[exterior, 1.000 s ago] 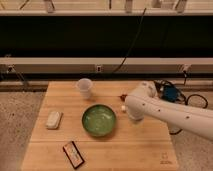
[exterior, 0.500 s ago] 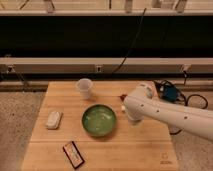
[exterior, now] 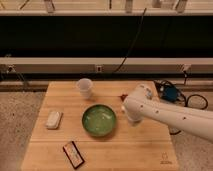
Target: Push the ceramic bowl across the table
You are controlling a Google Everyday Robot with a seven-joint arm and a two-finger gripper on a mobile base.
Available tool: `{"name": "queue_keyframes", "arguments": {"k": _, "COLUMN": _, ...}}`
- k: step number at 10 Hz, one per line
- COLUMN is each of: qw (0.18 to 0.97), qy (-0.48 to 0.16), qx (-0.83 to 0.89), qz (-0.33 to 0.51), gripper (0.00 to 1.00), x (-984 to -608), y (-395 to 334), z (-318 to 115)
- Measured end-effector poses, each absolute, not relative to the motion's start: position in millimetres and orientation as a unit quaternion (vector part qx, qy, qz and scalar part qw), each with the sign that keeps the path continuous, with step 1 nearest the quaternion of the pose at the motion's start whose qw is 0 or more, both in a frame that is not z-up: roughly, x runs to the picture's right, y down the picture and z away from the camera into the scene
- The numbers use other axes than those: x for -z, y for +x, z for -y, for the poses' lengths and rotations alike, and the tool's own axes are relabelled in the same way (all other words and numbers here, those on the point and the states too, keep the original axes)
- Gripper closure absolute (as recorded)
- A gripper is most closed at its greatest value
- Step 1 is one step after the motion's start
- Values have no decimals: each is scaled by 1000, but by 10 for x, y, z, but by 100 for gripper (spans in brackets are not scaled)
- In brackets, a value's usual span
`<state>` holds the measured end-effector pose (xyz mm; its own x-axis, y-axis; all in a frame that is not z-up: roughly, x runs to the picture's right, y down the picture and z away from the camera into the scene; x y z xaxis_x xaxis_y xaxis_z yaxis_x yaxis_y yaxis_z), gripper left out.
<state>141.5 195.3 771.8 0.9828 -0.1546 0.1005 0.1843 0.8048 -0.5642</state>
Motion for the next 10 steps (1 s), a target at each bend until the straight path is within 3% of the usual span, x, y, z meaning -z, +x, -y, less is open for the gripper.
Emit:
{"name": "queue_keyframes", "arguments": {"k": 8, "qw": 947, "qy": -308, "qx": 90, "qz": 31, "gripper": 24, "x": -7801, "y": 1415, "z": -2045}}
{"name": "queue_keyframes", "arguments": {"k": 10, "qw": 945, "qy": -311, "qx": 91, "qz": 32, "gripper": 42, "x": -7824, "y": 1399, "z": -2072}}
